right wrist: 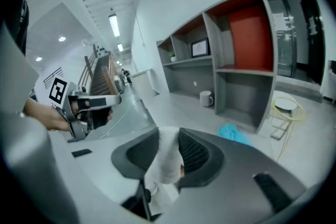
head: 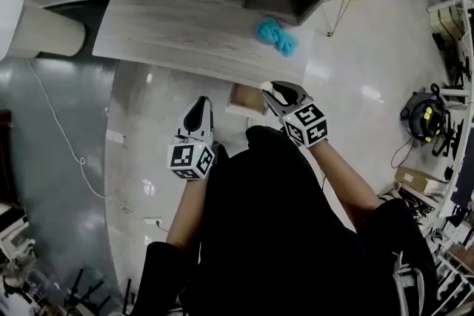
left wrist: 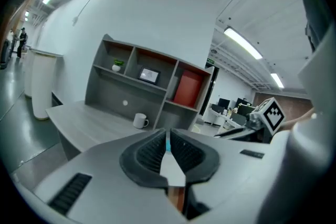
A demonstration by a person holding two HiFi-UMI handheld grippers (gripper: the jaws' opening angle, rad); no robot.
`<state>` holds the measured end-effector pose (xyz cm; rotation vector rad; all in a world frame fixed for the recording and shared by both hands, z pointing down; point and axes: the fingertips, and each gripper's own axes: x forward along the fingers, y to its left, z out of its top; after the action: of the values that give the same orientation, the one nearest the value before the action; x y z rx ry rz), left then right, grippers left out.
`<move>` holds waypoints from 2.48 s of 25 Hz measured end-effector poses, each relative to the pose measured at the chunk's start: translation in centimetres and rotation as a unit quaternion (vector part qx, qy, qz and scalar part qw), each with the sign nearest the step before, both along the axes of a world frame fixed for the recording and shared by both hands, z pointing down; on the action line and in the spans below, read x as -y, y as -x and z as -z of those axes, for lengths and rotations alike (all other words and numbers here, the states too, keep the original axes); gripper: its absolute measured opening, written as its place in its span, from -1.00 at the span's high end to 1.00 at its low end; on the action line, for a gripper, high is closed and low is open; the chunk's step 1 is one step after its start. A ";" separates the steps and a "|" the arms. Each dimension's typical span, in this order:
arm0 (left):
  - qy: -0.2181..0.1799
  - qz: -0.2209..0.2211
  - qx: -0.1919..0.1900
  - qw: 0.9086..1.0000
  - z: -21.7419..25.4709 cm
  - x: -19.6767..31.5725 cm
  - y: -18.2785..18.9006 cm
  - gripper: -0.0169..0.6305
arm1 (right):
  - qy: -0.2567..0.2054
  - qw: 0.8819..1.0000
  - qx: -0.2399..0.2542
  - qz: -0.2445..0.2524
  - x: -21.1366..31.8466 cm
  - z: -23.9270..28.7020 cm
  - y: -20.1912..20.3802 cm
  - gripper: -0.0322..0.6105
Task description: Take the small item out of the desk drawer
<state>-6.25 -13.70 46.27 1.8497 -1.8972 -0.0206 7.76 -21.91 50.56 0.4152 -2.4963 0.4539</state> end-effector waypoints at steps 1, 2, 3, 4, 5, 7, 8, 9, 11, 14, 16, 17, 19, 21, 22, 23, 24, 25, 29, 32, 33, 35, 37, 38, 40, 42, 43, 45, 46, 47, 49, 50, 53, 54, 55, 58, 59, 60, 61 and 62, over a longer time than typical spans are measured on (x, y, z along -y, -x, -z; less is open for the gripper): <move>-0.009 -0.013 -0.001 1.000 0.8 0.6 -0.1 0.86 | -0.011 1.000 0.009 -0.015 0.2 1.6 -0.2 0.53; -0.017 -0.024 -0.002 1.000 1.7 1.1 -0.1 0.86 | -0.022 0.999 0.017 -0.029 0.4 3.2 -0.4 0.53; -0.025 -0.033 -0.003 0.999 2.5 1.5 0.0 0.86 | -0.032 0.998 0.025 -0.045 0.5 4.7 -0.4 0.53; -0.031 -0.043 0.000 0.999 3.4 1.7 0.2 0.86 | -0.040 0.997 0.033 -0.062 0.5 6.1 -0.4 0.53; -0.037 -0.053 0.003 0.998 4.3 1.8 0.6 0.86 | -0.046 0.995 0.041 -0.080 0.3 7.4 -0.3 0.53; -0.047 -0.079 0.000 0.996 5.8 1.8 1.3 0.87 | -0.055 0.990 0.053 -0.118 -0.4 9.4 -0.2 0.53; -0.051 -0.093 -0.005 0.994 6.4 1.7 1.7 0.87 | -0.059 0.987 0.057 -0.137 -0.8 10.3 -0.1 0.53; -0.056 -0.106 -0.011 0.993 7.0 1.6 2.1 0.87 | -0.064 0.984 0.059 -0.156 -1.2 11.0 0.0 0.53; -0.066 -0.127 -0.016 0.990 8.3 1.5 3.1 0.87 | -0.075 0.977 0.065 -0.191 -2.0 12.2 0.2 0.53; -0.083 -0.156 -0.012 0.984 10.1 1.8 4.2 0.87 | -0.099 0.965 0.073 -0.232 -2.6 14.0 0.6 0.53; -0.096 -0.170 -0.004 0.981 11.1 2.0 4.8 0.87 | -0.115 0.957 0.080 -0.256 -3.0 15.1 0.8 0.53; -0.102 -0.176 0.000 0.979 11.5 2.1 5.1 0.87 | -0.122 0.952 0.083 -0.267 -3.3 15.7 0.8 0.53; -0.109 -0.187 0.006 0.976 12.4 1.8 5.5 0.87 | -0.134 0.945 0.086 -0.287 -4.1 16.7 0.5 0.53; -0.113 -0.192 0.011 0.975 13.1 1.2 6.1 0.87 | -0.148 0.940 0.080 -0.297 -5.3 17.4 0.2 0.53; -0.115 -0.192 0.014 0.975 13.5 1.0 6.4 0.87 | -0.158 0.938 0.073 -0.298 -5.8 17.6 0.1 0.53; -0.119 -0.189 0.015 0.975 13.9 0.7 6.9 0.87 | -0.167 0.937 0.065 -0.299 -6.3 17.7 0.0 0.53; -0.124 -0.184 0.017 0.975 14.2 0.5 7.4 0.87 | -0.172 0.936 0.060 -0.300 -6.7 17.7 0.0 0.53; -0.128 -0.178 0.019 0.975 14.5 0.2 7.9 0.87 | -0.174 0.935 0.057 -0.304 -7.1 17.7 0.0 0.53; -0.132 -0.176 0.017 0.975 14.5 -1.0 9.2 0.87 | -0.169 0.931 0.055 -0.320 -8.8 17.2 0.3 0.53; -0.125 -0.181 0.012 0.975 13.8 -2.2 9.7 0.87 | -0.168 0.929 0.049 -0.327 -9.7 16.9 0.5 0.53; -0.122 -0.181 0.013 0.976 13.6 -2.6 9.9 0.87 | -0.167 0.928 0.049 -0.330 -10.0 16.8 0.5 0.53; -0.116 -0.180 0.015 0.977 13.3 -3.2 10.3 0.87 | -0.165 0.927 0.051 -0.334 -10.4 16.7 0.5 0.53; -0.119 -0.181 0.012 0.976 13.3 -3.9 10.7 0.87 | -0.167 0.926 0.051 -0.336 -10.8 16.7 0.2 0.53; -0.124 -0.183 0.005 0.975 13.4 -4.2 10.7 0.87 | -0.169 0.925 0.052 -0.337 -11.0 16.7 0.0 0.53; -0.138 -0.187 -0.008 0.973 13.8 -4.8 10.3 0.87 | -0.173 0.922 0.054 -0.341 -11.3 16.8 -0.8 0.53; -0.143 -0.186 -0.001 0.972 14.0 -5.3 9.4 0.87 | -0.178 0.919 0.051 -0.348 -11.5 16.7 -2.3 0.53; -0.141 -0.184 0.006 0.973 13.9 -5.5 8.8 0.87 | -0.181 0.918 0.045 -0.350 -11.7 16.7 -3.2 0.53; -0.133 -0.179 0.012 0.975 14.0 -6.0 7.4 0.87 | -0.189 0.917 0.033 -0.350 -12.0 16.9 -5.0 0.53; -0.131 -0.176 0.014 0.976 14.2 -6.4 6.6 0.87 | -0.191 0.917 0.032 -0.350 -12.2 17.1 -6.0 0.53; -0.129 -0.174 0.015 0.976 14.4 -6.8 5.7 0.87 | -0.191 0.916 0.033 -0.351 -12.5 17.3 -7.0 0.53; -0.126 -0.174 0.017 0.977 14.7 -7.5 4.0 0.87 | -0.187 0.914 0.037 -0.357 -12.9 17.4 -8.9 0.53; -0.123 -0.175 0.018 0.977 14.7 -7.6 3.3 0.87 | -0.185 0.913 0.040 -0.360 -13.0 17.4 -9.5 0.53; -0.113 -0.170 0.025 0.979 14.5 -8.3 1.9 0.87 | -0.188 0.912 0.047 -0.360 -13.2 17.8 -11.2 0.53; -0.111 -0.166 0.031 0.979 14.4 -8.6 1.4 0.87 | -0.190 0.913 0.048 -0.359 -13.3 17.9 -11.9 0.54; -0.110 -0.163 0.037 0.980 14.3 -9.0 0.8 0.87 | -0.191 0.913 0.049 -0.357 -13.4 18.0 -12.6 0.54; -0.107 -0.146 0.033 0.983 14.0 -9.3 -0.6 0.87 | -0.192 0.916 0.052 -0.347 -13.5 18.0 -14.4 0.54; -0.106 -0.139 0.029 0.984 13.9 -9.3 -0.9 0.87 | -0.191 0.918 0.052 -0.345 -13.4 17.9 -15.0 0.54; -0.105 -0.132 0.029 0.985 13.9 -9.3 -1.1 0.87 | -0.188 0.919 0.054 -0.343 -13.4 17.7 -15.5 0.54; -0.105 -0.125 0.030 0.986 13.8 -9.3 -1.3 0.87 | -0.184 0.920 0.055 -0.343 -13.4 17.5 -16.0 0.54; -0.104 -0.120 0.031 0.987 13.8 -9.3 -1.6 0.87 | -0.179 0.921 0.058 -0.342 -13.3 17.3 -16.5 0.54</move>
<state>-4.69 -4.38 32.49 2.2335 -1.7560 -0.0837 24.23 -8.64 33.27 1.4672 -2.4878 0.2763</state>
